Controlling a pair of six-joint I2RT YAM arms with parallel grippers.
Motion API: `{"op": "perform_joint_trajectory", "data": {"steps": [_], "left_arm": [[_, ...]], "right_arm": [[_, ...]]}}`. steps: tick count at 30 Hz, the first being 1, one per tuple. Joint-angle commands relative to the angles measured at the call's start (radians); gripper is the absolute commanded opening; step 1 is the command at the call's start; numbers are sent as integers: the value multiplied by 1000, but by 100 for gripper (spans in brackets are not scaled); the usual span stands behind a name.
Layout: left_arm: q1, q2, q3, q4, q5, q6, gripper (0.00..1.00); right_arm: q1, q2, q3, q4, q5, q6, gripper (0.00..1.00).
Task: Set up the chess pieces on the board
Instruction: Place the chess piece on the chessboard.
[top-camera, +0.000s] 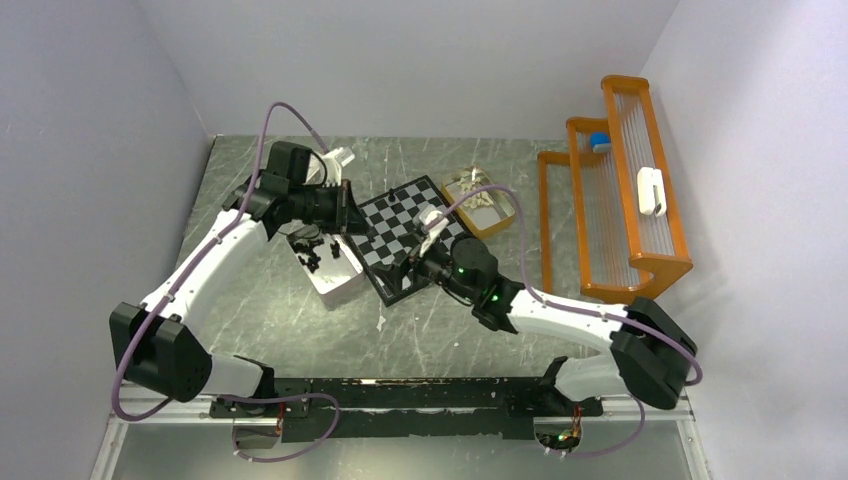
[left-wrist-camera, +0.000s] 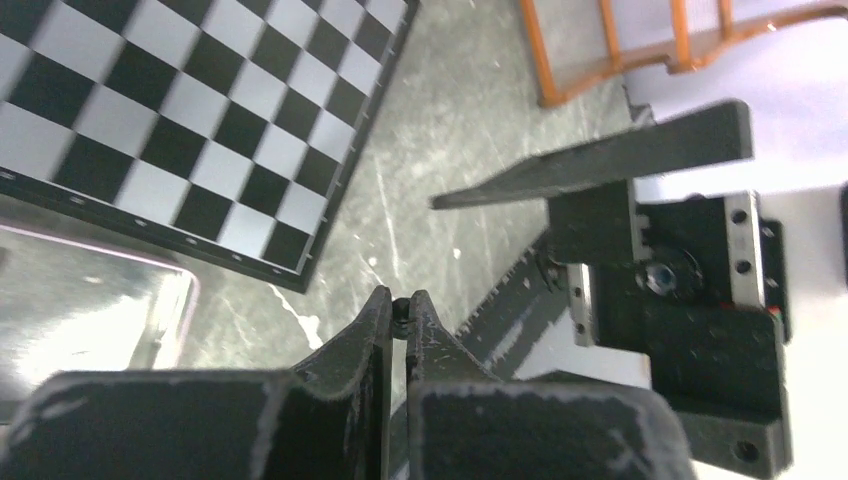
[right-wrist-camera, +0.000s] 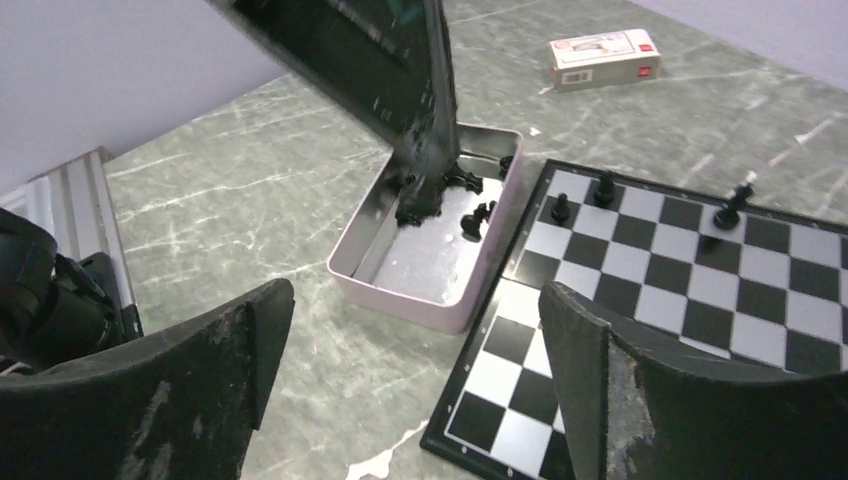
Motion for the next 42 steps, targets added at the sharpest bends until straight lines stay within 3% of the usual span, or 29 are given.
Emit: {"op": "perform_joint_trajectory", "data": {"steps": [1,8,13,19,24,42], "left_arm": [[-39,34,72,60,-243,-4,5],[-134,78,36,246,-687,-51,5],[-166,95,-71,434,-872,-85,5],[-187,157,-186,620,-972,-125,5],[-209,257,-178,696,-1022,-126,5],[-214,420,-209,851,-1098,-126,5]], "right_arm": [[-3,-115,-69,-9,98,68,100],[-3,-303,-95,-176,199,144,100],[-3,-453,-114,-273,241,170,100],[-3,-603,-140,-355,278,178,100],[-3,-664,-159,-385,313,172,100],[-3,-659,-135,-420,336,160,100]]}}
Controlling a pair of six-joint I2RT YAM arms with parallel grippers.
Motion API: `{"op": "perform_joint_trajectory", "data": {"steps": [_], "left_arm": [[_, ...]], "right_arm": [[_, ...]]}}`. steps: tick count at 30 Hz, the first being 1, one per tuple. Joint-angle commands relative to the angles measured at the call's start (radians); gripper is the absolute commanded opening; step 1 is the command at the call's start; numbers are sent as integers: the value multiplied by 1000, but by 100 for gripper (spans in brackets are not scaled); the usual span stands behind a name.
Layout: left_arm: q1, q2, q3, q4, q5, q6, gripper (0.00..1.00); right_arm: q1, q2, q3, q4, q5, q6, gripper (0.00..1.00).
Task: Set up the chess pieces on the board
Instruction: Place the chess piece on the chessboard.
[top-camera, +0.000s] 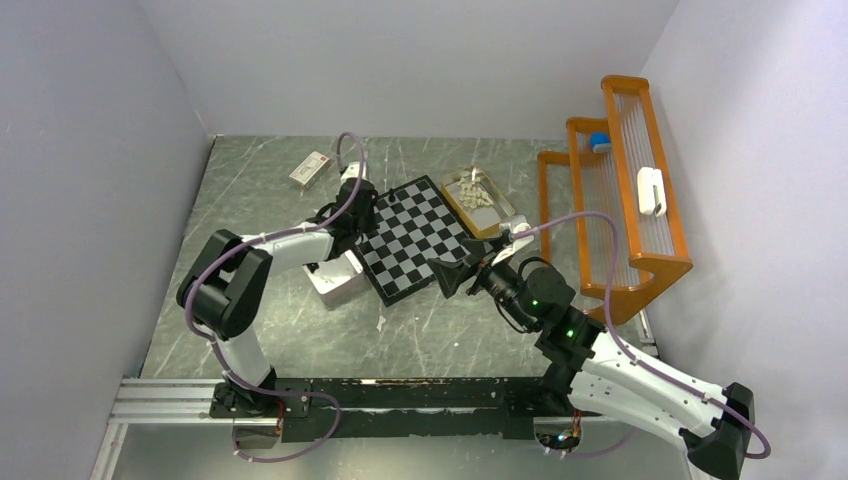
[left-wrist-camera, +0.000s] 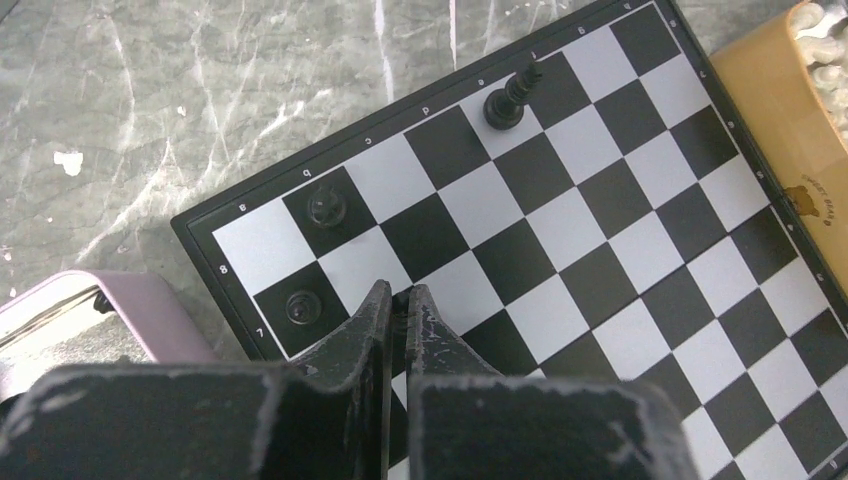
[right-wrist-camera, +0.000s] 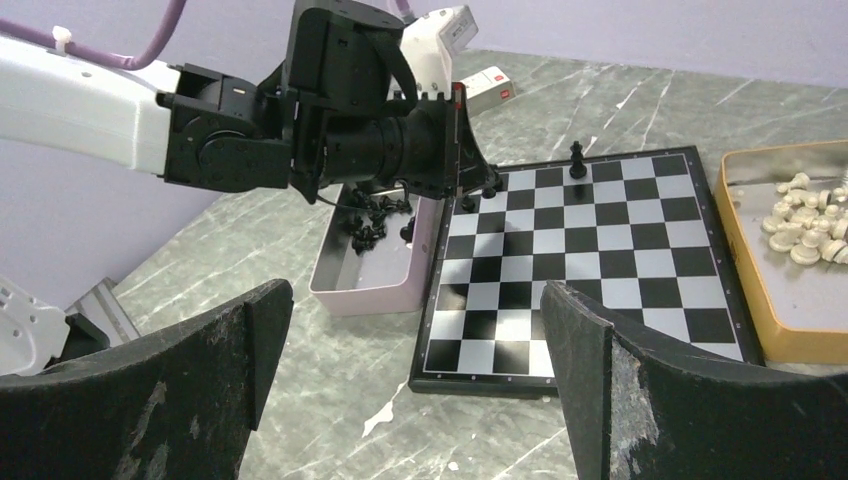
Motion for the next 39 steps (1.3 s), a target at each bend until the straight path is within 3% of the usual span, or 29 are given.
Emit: {"op": "perform_joint_trajectory", "data": {"steps": [1,28,39], "left_arm": [[-8,46,13,69,-46,-1,5],[-4,137,46,91,-103,54,10],[-4,131,40,90,-108,57,19]], "right_arm": [[-3,0,16,-6,21,-9,100],[-3,9,41,-19,38,-36,100],[-3,26,40,-17,38,-41,100]]}}
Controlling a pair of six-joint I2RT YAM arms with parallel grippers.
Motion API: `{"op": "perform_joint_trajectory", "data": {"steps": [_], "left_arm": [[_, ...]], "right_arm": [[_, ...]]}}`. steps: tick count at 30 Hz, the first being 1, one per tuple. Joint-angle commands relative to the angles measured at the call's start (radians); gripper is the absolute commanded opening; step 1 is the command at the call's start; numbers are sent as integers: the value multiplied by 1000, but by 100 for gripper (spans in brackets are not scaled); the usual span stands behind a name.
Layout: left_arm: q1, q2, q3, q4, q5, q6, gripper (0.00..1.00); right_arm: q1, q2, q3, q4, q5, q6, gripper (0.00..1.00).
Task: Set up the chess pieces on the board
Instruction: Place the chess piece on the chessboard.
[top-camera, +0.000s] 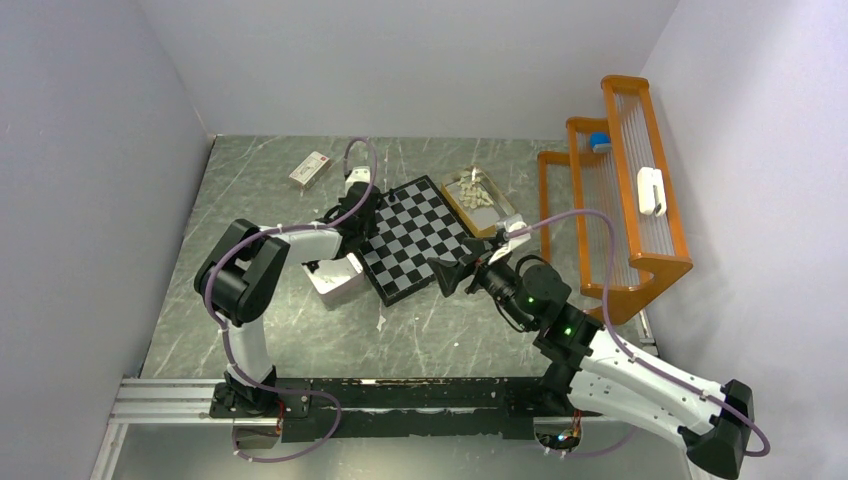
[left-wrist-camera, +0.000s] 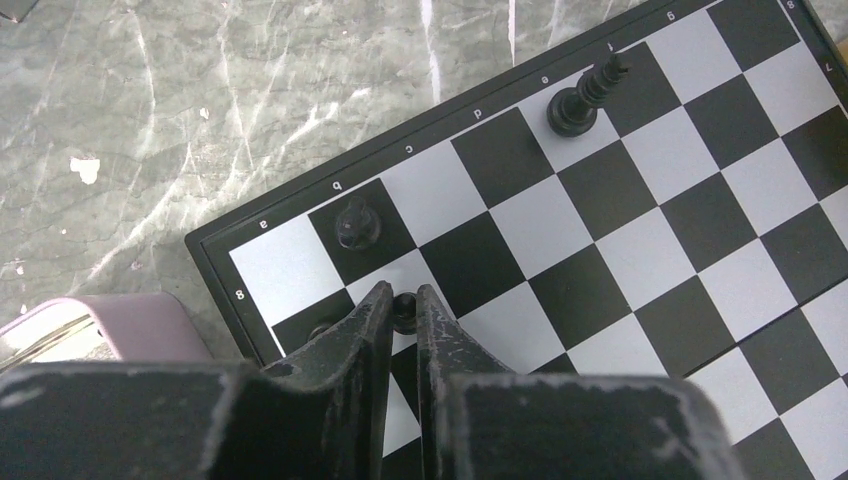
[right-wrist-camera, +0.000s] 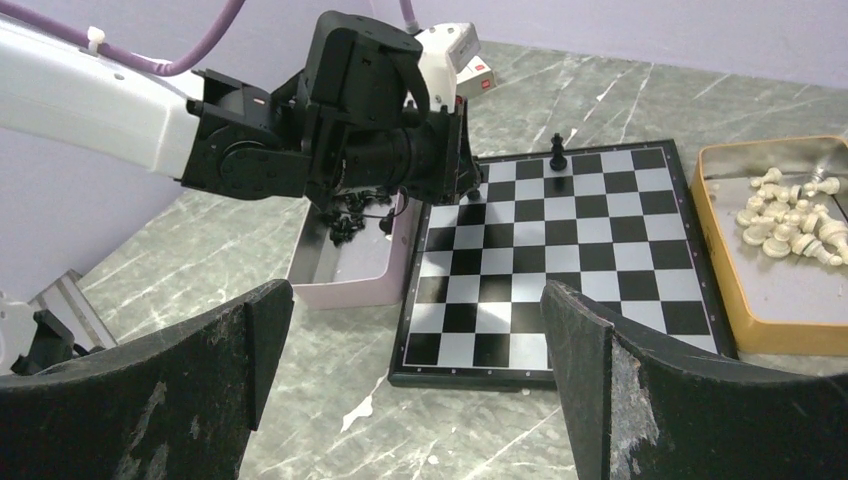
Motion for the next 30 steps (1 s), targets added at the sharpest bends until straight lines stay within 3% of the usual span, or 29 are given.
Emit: {"op": "perform_joint_trajectory", "data": {"steps": [1,23,30], "left_arm": [[-4,8,19,24,-26,11,20],[-4,-79,81,-51,29,18,28],[7,-118,133,-184,37,-28,29]], "right_arm": [[-3,8,27,4,15,-8,100],[-3,25,17,15,-23,1,100],[-3,28,19,3,-32,10,100]]}}
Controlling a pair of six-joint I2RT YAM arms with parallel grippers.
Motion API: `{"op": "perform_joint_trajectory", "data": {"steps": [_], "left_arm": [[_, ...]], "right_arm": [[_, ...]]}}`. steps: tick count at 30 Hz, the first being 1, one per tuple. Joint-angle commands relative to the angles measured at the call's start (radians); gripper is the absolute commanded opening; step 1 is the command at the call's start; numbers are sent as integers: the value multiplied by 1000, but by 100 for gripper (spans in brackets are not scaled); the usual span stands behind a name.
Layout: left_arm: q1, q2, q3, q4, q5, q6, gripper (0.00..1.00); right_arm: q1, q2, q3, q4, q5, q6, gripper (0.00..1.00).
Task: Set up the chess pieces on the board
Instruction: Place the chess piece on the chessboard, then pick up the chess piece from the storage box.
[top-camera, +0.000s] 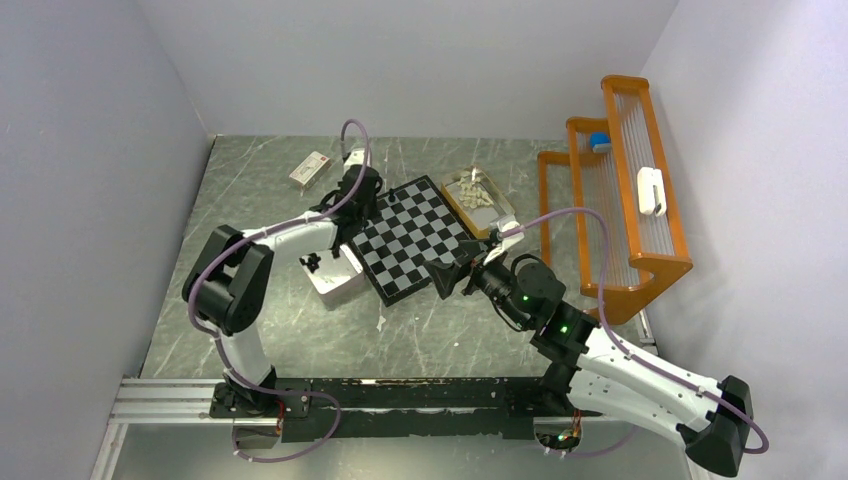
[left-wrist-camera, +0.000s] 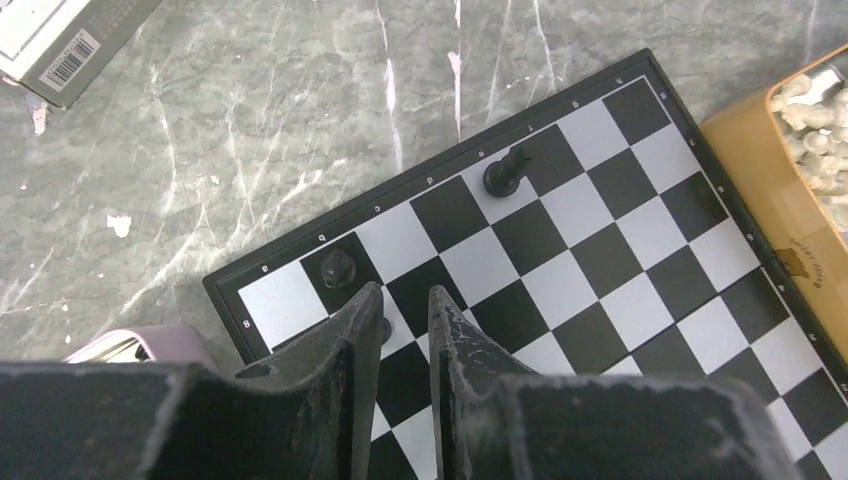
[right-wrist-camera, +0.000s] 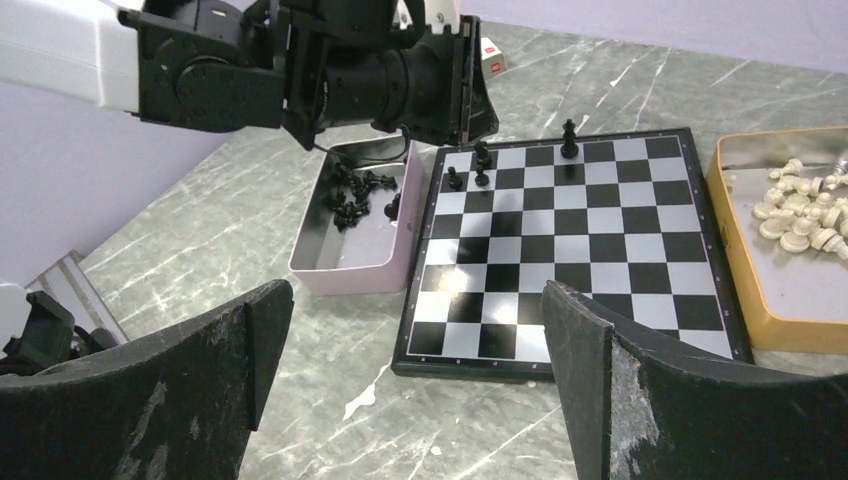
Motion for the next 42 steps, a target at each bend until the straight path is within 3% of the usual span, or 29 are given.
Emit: {"op": "perform_joint_trajectory", "data": {"steps": [1,16,24,30,38,42], "left_arm": [[14,-59,48,-113,33,-42,28],[242,-252,25,-513,279,-77,28],[305,-250,-22,-524,300,-53,26],[326,-211,-58,-456,410,-33,24],[361,-185,-98,-354,705,157,33],[361,-208,-140,-318,702,259,30]], "right_arm": [[-3,-6,18,3,-4,9,100],[-3,-12,-8,24,-9,15,100],[-3,-5,1,24,-12,9,100],[-4,-37,-9,20,2,3,100],[-3,-69,-8,-3,20,-10,100],[-3,-62,-13,10,18,-13,100]]}}
